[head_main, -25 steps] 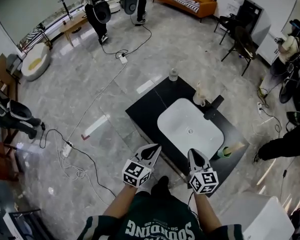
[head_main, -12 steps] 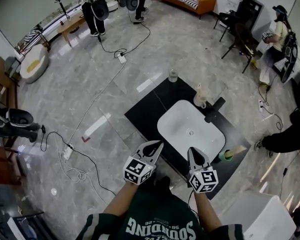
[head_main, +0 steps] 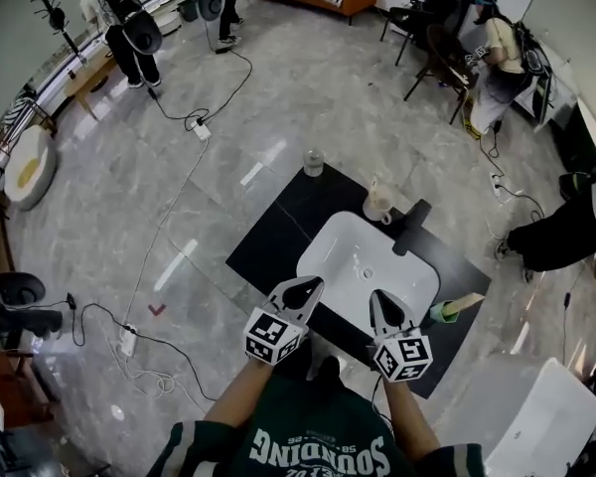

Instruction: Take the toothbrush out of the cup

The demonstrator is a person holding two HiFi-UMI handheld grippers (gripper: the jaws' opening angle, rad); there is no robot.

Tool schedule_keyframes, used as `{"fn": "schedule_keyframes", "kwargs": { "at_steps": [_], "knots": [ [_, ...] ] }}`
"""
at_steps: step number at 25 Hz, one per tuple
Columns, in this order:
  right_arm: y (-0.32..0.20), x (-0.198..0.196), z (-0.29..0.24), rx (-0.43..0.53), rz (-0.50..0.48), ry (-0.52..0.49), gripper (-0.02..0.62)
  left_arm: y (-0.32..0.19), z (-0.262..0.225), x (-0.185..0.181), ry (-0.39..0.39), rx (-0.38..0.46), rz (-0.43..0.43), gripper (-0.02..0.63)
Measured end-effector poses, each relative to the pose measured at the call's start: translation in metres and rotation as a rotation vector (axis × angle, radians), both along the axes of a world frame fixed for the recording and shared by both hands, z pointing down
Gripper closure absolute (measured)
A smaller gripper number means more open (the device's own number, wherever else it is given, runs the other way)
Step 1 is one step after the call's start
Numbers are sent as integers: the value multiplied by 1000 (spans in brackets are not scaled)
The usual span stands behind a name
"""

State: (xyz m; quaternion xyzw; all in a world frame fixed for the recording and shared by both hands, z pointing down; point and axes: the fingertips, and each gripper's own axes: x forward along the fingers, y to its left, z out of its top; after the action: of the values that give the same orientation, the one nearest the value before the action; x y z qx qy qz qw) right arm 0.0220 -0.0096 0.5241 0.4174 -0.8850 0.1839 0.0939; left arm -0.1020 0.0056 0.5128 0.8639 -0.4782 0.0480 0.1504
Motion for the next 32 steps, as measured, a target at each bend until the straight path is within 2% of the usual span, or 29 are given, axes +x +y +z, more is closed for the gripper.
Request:
{"fn": "schedule_keyframes", "kwargs": {
  "at_steps": [10,14,17,22,32],
  "knots": [
    [-41,-10,8,-16,172,27,554,-64,9,-5,31,2,203,594],
    [-47,-14,10,-17,216,36,554,-76,13,-5,39,8,248,592],
    [-47,-13,10,-11,252,44,554,-85,16,0,39,10,286,567],
    [-54,-1,14,-4,285,57,554,-102,22,13,27,16,315,519],
    [-80,27,20,2,309,44,554,-144,35,36,23,17,303,426]
  ]
}}
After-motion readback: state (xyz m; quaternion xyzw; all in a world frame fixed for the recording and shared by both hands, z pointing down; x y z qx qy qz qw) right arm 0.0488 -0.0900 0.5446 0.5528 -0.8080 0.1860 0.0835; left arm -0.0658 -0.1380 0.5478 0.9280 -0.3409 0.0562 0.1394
